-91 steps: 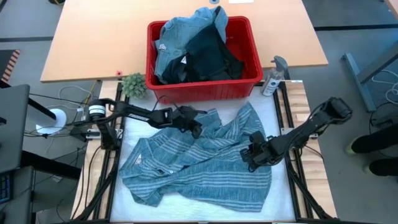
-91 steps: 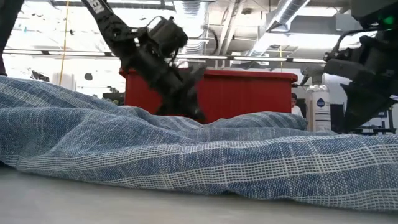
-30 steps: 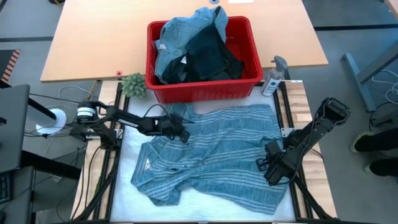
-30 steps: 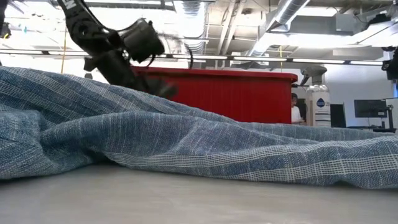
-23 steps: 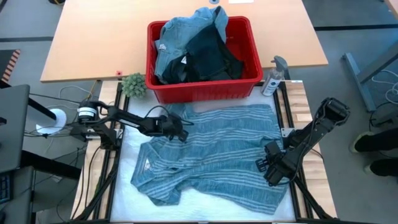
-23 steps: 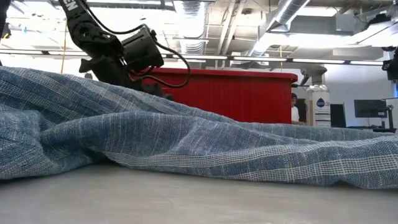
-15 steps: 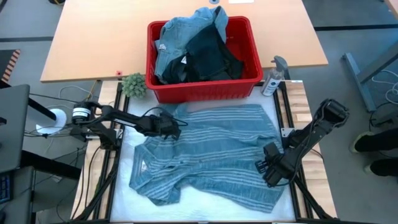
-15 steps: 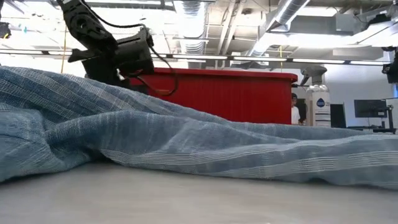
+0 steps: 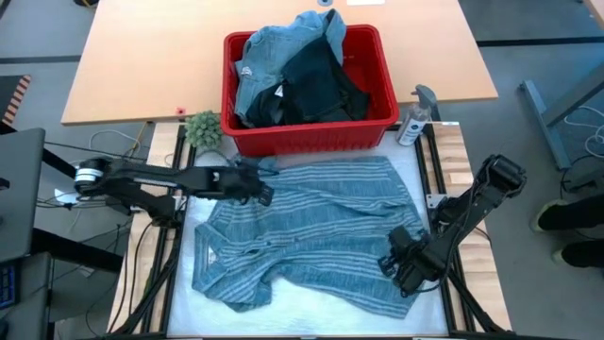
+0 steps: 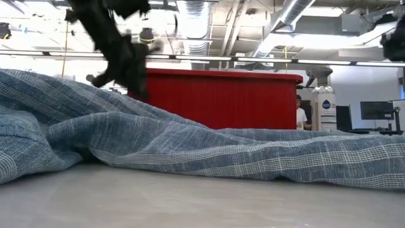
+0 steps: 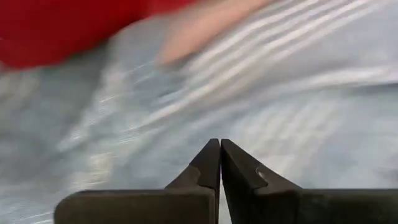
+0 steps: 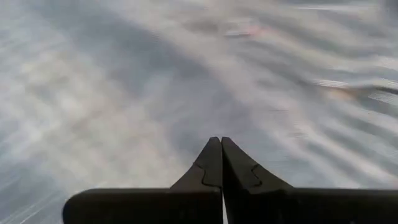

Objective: Fold Laundry from Bin
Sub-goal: Fold the blue polo shirt

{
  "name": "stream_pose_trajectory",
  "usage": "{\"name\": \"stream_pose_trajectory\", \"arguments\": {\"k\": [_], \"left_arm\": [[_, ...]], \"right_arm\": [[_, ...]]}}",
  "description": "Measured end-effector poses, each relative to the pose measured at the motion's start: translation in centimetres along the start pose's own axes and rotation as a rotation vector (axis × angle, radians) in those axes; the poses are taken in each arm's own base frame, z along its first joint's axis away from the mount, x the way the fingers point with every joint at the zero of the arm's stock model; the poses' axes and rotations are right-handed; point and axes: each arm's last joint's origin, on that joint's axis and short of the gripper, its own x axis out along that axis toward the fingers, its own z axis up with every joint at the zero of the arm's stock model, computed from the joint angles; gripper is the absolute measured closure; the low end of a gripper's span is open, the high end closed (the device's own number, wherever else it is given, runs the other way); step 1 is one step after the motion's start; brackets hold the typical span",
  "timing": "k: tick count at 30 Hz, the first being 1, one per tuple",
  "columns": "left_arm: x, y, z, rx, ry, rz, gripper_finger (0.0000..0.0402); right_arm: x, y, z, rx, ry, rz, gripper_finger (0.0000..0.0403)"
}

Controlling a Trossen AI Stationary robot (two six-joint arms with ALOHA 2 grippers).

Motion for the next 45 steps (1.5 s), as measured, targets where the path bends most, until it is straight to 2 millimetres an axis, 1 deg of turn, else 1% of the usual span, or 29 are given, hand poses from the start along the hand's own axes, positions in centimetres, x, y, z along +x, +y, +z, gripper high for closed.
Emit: {"name": "stream_pose_trajectory", "arguments": {"k": [3,6,7,9,12,16,19,22,25,28,31,34,36,40,42,45], "left_arm": [[-3.9,-1.6,0.7,0.032,-0.002,-0.208,0.0401],[-7.6,-2.4,-0.2,0.053,0.007,-0.336,0.0402],[-8.6,-2.5,-0.9,0.061,0.019,-0.348,0.0401],[-10.1,-2.2,-2.8,0.087,0.054,-0.311,0.0402],[-11.3,-2.3,-6.4,0.114,0.097,-0.27,0.0401],[-11.1,-3.1,-11.8,0.107,0.141,-0.265,0.0402],[-10.6,-3.8,-14.7,0.087,0.142,-0.236,0.0401],[-9.4,-4.6,-17.6,0.121,0.207,-0.211,0.0401],[-7.5,-5.3,-20.7,0.158,0.303,-0.177,0.0401],[-6.0,-5.7,-22.8,0.134,0.339,-0.168,0.0401],[-5.1,-5.7,-23.7,0.064,0.328,-0.136,0.0401],[-4.8,-5.5,-24.0,0.027,0.329,-0.098,0.0401],[-4.7,-5.2,-24.0,0.023,0.344,-0.065,0.0401],[-4.6,-4.8,-23.9,-0.007,0.376,-0.008,0.0402],[-4.6,-4.8,-23.8,-0.019,0.4,0.003,0.0401],[-5.6,-5.2,-22.9,-0.072,0.411,-0.02,0.0402]], "right_arm": [[-0.1,2.5,-0.5,-0.123,0.017,0.2,0.0384],[0.2,4.4,-1.0,-0.141,-0.003,0.322,0.0385],[0.3,4.9,-1.1,-0.141,-0.009,0.329,0.0385],[0.8,5.6,-1.6,-0.151,-0.012,0.302,0.0385],[2.1,6.6,-2.7,-0.154,-0.012,0.251,0.0385],[3.2,8.1,-4.3,-0.168,-0.008,0.222,0.0385],[3.5,9.1,-5.2,-0.18,-0.008,0.222,0.0385],[3.2,9.4,-6.1,-0.181,-0.001,0.215,0.0385],[2.7,9.2,-6.6,-0.19,0.013,0.19,0.0385],[2.1,8.9,-7.3,-0.21,0.036,0.165,0.0385],[1.5,8.7,-8.2,-0.235,0.072,0.166,0.0385],[0.9,8.1,-9.7,-0.272,0.121,0.175,0.0385],[0.4,7.5,-10.8,-0.292,0.156,0.161,0.0385],[-0.3,6.0,-12.6,-0.3,0.167,0.121,0.0385],[-0.6,5.4,-13.0,-0.308,0.164,0.114,0.0385],[-1.4,4.7,-12.9,-0.32,0.172,0.097,0.0384]]}}
